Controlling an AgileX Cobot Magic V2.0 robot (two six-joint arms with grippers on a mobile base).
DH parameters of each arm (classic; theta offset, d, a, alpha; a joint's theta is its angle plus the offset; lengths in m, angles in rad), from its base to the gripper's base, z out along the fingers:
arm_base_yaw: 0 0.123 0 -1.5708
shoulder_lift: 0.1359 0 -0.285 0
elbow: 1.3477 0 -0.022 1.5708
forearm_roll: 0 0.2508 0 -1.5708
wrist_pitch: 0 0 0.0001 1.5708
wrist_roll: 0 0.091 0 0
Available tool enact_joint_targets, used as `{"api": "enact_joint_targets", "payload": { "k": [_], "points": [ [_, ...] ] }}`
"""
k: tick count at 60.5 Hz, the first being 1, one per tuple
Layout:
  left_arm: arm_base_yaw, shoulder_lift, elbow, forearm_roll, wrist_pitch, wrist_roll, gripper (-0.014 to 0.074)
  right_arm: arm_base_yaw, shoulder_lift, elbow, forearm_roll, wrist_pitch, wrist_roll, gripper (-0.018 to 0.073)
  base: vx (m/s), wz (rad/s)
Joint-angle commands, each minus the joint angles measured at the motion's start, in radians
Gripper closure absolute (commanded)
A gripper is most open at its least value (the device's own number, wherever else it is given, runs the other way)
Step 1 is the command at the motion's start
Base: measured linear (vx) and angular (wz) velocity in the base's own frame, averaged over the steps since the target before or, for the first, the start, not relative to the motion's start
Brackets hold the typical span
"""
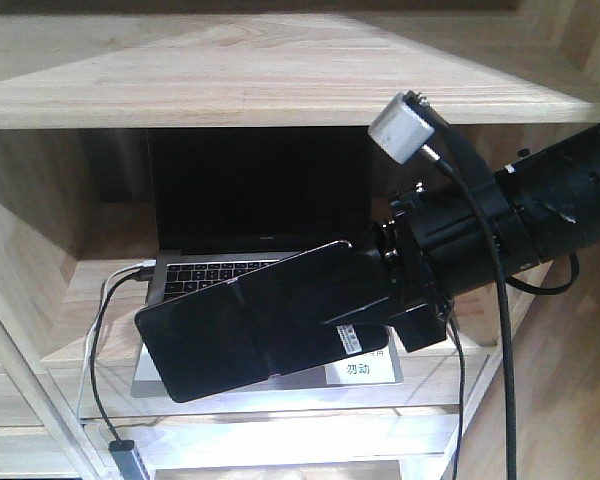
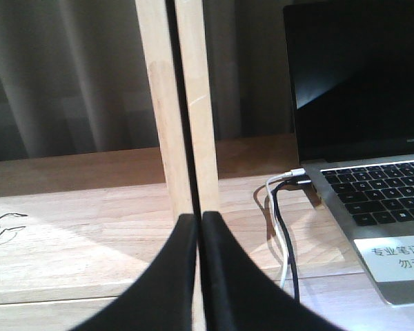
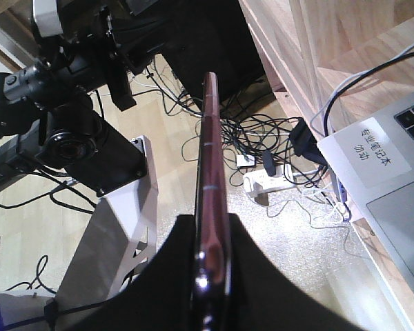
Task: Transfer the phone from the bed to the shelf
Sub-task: 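Raise the right gripper with the phone above the upper shelf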
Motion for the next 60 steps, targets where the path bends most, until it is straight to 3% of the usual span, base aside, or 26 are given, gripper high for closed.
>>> {"api": "enact_joint_targets", "payload": {
  "k": [1, 60],
  "points": [
    [0.000, -0.011, -0.026, -0.005, -0.071, -0.004, 0.0596, -0.003, -0.034, -0.025, 0.085, 0.061, -0.008, 0.0560, 0.00, 0.00],
    [0.000, -0.011, -0.026, -0.005, -0.071, -0.004, 0.0596, -0.003, -0.034, -0.037, 0.098, 0.062, -0.004, 0.0560, 0.00, 0.00]
  ]
}}
